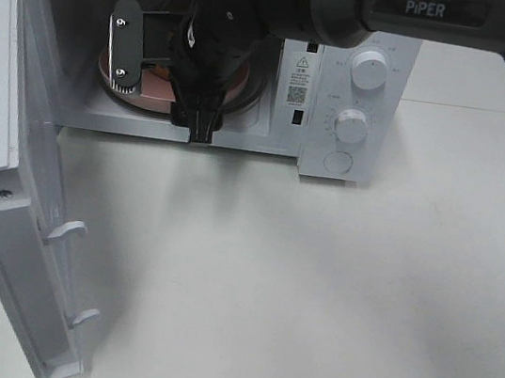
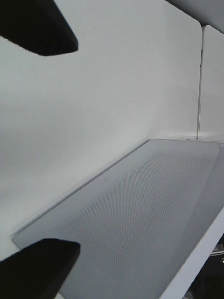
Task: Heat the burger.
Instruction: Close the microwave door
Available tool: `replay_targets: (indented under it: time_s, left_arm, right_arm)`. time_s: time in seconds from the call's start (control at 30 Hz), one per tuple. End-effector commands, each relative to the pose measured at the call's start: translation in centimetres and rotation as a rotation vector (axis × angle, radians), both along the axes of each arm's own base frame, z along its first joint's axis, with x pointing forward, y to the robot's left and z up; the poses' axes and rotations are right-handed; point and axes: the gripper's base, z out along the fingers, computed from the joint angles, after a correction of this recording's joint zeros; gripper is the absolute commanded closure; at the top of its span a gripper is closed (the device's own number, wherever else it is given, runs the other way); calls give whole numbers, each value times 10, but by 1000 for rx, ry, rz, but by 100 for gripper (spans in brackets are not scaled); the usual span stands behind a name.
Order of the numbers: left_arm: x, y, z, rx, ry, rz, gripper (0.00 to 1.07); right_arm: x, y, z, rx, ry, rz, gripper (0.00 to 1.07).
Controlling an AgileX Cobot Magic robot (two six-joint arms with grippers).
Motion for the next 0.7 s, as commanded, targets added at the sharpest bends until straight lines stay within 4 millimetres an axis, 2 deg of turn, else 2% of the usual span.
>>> replay_targets:
  time_s: [0.03, 0.13, 0.2, 0.3, 0.37, 0.43, 0.7]
  left_arm:
    - [-3, -1, -1, 1, -12, -3, 7]
    - [-3, -1, -1, 1, -12, -3, 7]
    - [-3, -1, -1, 1, -12, -3, 7]
    - [-3, -1, -1, 1, -12, -3, 7]
    - [-3, -1, -1, 1, -12, -3, 7]
    - [-3, -1, -1, 1, -12, -3, 7]
    - [-3, -1, -1, 1, -12, -3, 7]
  right_arm:
    - [-11, -2, 5, -1, -1, 18, 31]
    - [-13, -4, 4, -6, 3, 19, 31]
    - [-22, -7, 2, -11, 14, 33, 31]
    - [-25, -9, 3, -9, 14, 38, 31]
    - [-36, -15, 4, 0, 13, 56, 31]
    - [-38, -17, 5, 0, 14, 58, 31]
    - [-63, -38, 18, 38, 15, 62, 31]
